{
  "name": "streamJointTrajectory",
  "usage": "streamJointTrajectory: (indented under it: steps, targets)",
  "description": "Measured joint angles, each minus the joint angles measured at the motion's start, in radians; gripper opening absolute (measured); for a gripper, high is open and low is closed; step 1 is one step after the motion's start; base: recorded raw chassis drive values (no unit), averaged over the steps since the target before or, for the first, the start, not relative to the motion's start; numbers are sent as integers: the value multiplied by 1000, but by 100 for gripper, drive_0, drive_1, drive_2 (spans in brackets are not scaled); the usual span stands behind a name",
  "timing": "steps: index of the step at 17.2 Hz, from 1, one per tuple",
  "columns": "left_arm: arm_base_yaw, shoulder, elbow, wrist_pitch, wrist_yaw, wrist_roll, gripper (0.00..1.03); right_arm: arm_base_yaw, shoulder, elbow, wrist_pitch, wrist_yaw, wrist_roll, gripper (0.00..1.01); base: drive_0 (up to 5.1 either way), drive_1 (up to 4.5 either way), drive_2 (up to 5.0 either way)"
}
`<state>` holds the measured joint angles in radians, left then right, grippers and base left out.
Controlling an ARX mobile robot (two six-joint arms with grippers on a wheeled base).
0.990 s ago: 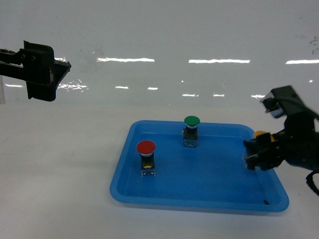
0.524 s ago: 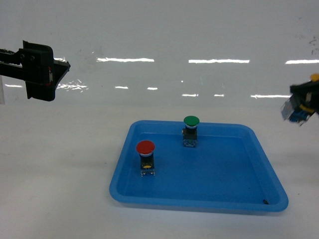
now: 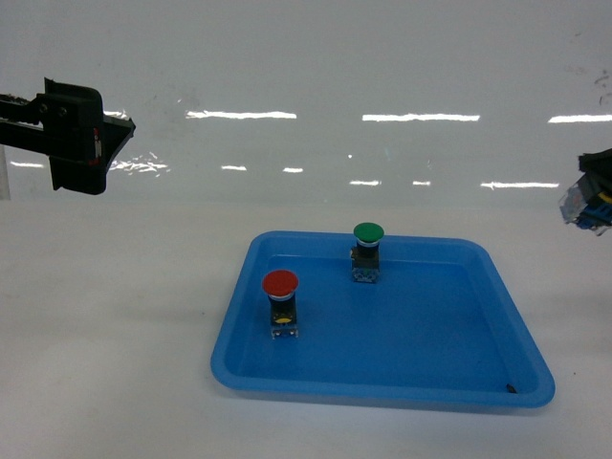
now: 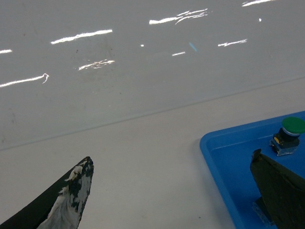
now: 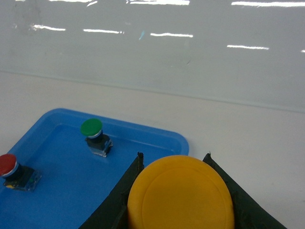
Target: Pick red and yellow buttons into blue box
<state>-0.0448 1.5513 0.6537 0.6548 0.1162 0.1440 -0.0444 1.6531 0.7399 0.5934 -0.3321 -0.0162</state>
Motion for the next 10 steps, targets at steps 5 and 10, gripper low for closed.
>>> streamJointTrajectory:
  steps: [5, 10]
  targets:
    - [0, 0, 0, 0, 0, 0, 98, -44, -184, -41, -52, -12, 47, 32, 0, 0, 0]
    - [-12, 31, 29, -19, 38, 12, 98, -48, -222, -59, -62, -12, 48, 32, 0, 0, 0]
